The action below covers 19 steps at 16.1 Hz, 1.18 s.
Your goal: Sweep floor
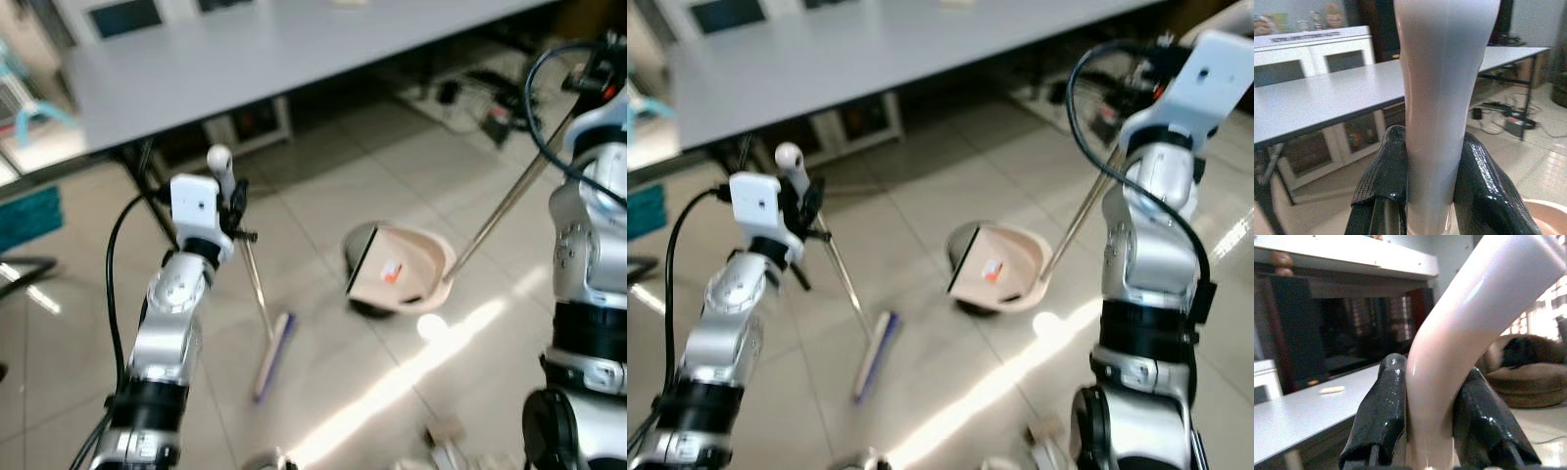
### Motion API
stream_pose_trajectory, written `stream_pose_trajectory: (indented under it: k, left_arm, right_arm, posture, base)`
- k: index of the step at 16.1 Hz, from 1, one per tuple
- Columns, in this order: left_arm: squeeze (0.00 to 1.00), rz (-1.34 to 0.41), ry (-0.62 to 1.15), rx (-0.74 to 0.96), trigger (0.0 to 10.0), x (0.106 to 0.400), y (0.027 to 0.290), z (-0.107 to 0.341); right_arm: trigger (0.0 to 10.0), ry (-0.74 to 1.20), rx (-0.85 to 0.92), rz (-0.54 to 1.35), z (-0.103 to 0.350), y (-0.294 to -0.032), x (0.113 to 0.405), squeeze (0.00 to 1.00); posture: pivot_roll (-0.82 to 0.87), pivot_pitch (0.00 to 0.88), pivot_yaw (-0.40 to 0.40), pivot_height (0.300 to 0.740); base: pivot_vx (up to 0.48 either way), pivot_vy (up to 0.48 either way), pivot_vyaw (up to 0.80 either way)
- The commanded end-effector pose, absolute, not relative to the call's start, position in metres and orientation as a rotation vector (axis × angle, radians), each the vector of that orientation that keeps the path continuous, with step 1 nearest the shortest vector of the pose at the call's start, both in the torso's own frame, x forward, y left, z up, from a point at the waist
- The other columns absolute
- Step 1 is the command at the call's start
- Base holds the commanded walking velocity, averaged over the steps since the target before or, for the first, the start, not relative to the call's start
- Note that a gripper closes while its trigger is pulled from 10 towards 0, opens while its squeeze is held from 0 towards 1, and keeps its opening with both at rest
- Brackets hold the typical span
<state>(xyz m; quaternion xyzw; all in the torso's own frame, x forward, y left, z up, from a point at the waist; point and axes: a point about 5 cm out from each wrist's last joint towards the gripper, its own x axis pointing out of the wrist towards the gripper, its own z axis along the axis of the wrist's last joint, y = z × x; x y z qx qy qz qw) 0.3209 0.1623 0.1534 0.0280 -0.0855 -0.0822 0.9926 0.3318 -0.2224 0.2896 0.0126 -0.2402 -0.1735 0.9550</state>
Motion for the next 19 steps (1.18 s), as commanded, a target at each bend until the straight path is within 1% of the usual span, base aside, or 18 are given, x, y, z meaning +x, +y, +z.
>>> stream_pose_trajectory:
  k: [1, 6, 8, 9, 11, 12, 15, 18, 19]
  left_arm:
    - [0.0, -0.14, -0.21, 0.084, 10.0, 0.321, 0.17, 0.161]
    - [0.0, -0.153, -0.21, 0.085, 10.0, 0.321, 0.166, 0.16]
    - [0.0, -0.154, -0.21, 0.083, 10.0, 0.321, 0.165, 0.159]
    - [0.0, -0.154, -0.209, 0.081, 10.0, 0.321, 0.165, 0.159]
    - [0.0, -0.153, -0.209, 0.079, 10.0, 0.321, 0.164, 0.158]
    - [0.0, -0.151, -0.215, 0.078, 10.0, 0.321, 0.163, 0.157]
    - [0.0, -0.139, -0.225, 0.077, 10.0, 0.32, 0.163, 0.157]
    - [0.0, -0.117, -0.218, 0.068, 10.0, 0.317, 0.167, 0.155]
    - [0.0, -0.12, -0.216, 0.08, 10.0, 0.317, 0.167, 0.156]
  right_arm:
    - [10.0, -0.556, 0.074, -0.311, 0.303, -0.213, 0.328, 0.0]
    - [10.0, -0.55, 0.094, -0.331, 0.301, -0.218, 0.326, 0.0]
    - [10.0, -0.546, 0.099, -0.33, 0.302, -0.218, 0.326, 0.0]
    - [10.0, -0.547, 0.093, -0.329, 0.303, -0.219, 0.325, 0.0]
    - [10.0, -0.548, 0.081, -0.328, 0.305, -0.22, 0.324, 0.0]
    - [10.0, -0.547, 0.069, -0.328, 0.306, -0.222, 0.323, 0.0]
    - [10.0, -0.543, 0.061, -0.32, 0.309, -0.223, 0.324, 0.0]
    - [10.0, -0.546, 0.063, -0.307, 0.312, -0.221, 0.327, 0.0]
    - [10.0, -0.544, 0.072, -0.311, 0.312, -0.221, 0.328, 0.0]
  posture:
    - [-0.04, 0.046, 0.091, 0.74]
    - [-0.04, 0.042, 0.093, 0.74]
    - [-0.06, 0.047, 0.089, 0.74]
    - [-0.07, 0.048, 0.083, 0.74]
    - [-0.08, 0.05, 0.066, 0.74]
    - [-0.09, 0.049, 0.035, 0.74]
    - [-0.09, 0.052, -0.001, 0.74]
    - [-0.08, 0.055, 0.0, 0.74]
    - [-0.07, 0.058, 0.004, 0.74]
  base:
    - [0.48, 0.0, 0.0]
    - [0.48, 0.0, 0.0]
    - [0.48, 0.0, -0.61]
    - [0.48, 0.0, -0.8]
    - [0.48, 0.0, 0.0]
    - [0.48, 0.0, 0.0]
    - [0.48, 0.0, 0.0]
    - [0.475, 0.0, 0.0]
    - [0.0, 0.0, 0.0]
